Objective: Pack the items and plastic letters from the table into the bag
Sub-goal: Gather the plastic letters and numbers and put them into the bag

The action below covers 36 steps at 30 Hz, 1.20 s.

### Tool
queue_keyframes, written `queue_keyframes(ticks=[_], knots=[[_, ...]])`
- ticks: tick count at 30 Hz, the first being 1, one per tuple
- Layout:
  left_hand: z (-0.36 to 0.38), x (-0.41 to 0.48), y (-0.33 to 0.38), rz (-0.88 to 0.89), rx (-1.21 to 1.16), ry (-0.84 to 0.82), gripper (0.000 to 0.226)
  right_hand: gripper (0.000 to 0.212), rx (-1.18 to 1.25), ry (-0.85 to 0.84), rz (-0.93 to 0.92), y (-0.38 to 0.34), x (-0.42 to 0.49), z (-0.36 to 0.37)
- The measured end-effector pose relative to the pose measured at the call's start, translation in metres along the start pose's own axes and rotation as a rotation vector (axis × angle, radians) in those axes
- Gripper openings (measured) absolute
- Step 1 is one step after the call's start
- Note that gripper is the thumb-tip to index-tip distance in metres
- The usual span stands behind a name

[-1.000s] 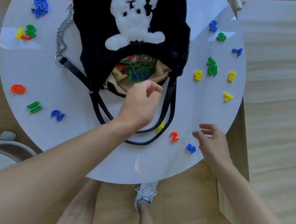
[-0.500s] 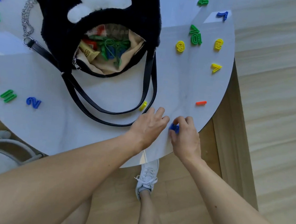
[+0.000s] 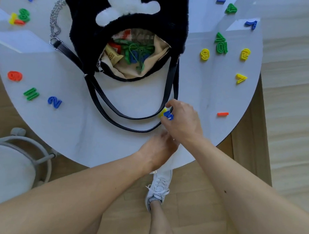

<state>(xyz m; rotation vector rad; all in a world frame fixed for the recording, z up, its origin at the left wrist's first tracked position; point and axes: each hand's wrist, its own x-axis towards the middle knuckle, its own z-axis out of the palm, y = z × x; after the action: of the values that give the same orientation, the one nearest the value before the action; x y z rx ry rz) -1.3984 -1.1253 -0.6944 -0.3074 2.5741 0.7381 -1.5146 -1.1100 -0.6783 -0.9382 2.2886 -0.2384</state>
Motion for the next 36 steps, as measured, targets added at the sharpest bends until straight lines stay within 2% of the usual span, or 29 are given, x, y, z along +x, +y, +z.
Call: queue_keyframes(ticks=[2, 3, 6, 8, 11, 16, 19, 21, 24, 26, 28, 32, 34, 36], knots=[[-0.004, -0.014, 0.002, -0.054, -0.08, 0.013, 0.041, 0.023, -0.06, 0.024, 0.021, -0.003, 0.005, 0.008], [-0.005, -0.023, 0.004, -0.106, -0.162, 0.039, 0.034, 0.015, -0.069, 0.042, 0.021, -0.005, 0.007, 0.011], [-0.009, -0.055, 0.007, -0.32, -0.588, 0.185, 0.008, 0.006, -0.07, 0.079, 0.023, -0.009, 0.012, 0.016], [-0.013, -0.069, 0.006, -0.514, -0.896, 0.205, 0.011, 0.008, -0.076, 0.091, 0.011, -0.012, 0.014, 0.016], [-0.019, -0.074, -0.007, -0.781, -1.305, 0.147, 0.021, 0.009, -0.106, 0.09, 0.007, -0.017, 0.017, 0.016], [-0.033, -0.068, -0.036, -1.032, -1.896, 0.257, 0.013, 0.011, -0.024, 0.09, 0.041, -0.018, 0.016, 0.014], [-0.044, -0.061, -0.046, -1.08, -1.968, 0.27, 0.024, 0.012, 0.085, 0.09, 0.058, -0.017, 0.003, 0.004], [-0.055, -0.057, -0.051, -1.076, -2.069, 0.214, 0.037, 0.009, 0.187, 0.111, 0.014, -0.026, -0.011, -0.009], [-0.073, -0.059, -0.062, -0.851, -2.28, 0.048, 0.056, 0.003, 0.25, -0.011, -0.228, -0.063, -0.037, -0.026], [-0.082, -0.066, -0.069, -0.701, -2.333, -0.04, 0.054, 0.008, 0.153, -0.061, -0.37, -0.091, -0.053, -0.028], [-0.088, -0.076, -0.078, -0.652, -2.391, -0.067, 0.046, 0.008, -0.005, -0.032, -0.475, -0.117, -0.057, -0.027], [-0.088, -0.106, -0.11, -0.697, -2.48, 0.049, 0.042, 0.009, -0.145, -0.153, -0.539, -0.165, -0.048, -0.016], [-0.085, -0.123, -0.131, -0.747, -2.467, 0.153, 0.05, 0.016, -0.124, -0.201, -0.593, -0.188, -0.047, -0.006], [-0.08, -0.135, -0.151, -0.821, -2.421, 0.332, 0.056, 0.027, -0.014, -0.155, -0.616, -0.206, -0.045, -0.001]])
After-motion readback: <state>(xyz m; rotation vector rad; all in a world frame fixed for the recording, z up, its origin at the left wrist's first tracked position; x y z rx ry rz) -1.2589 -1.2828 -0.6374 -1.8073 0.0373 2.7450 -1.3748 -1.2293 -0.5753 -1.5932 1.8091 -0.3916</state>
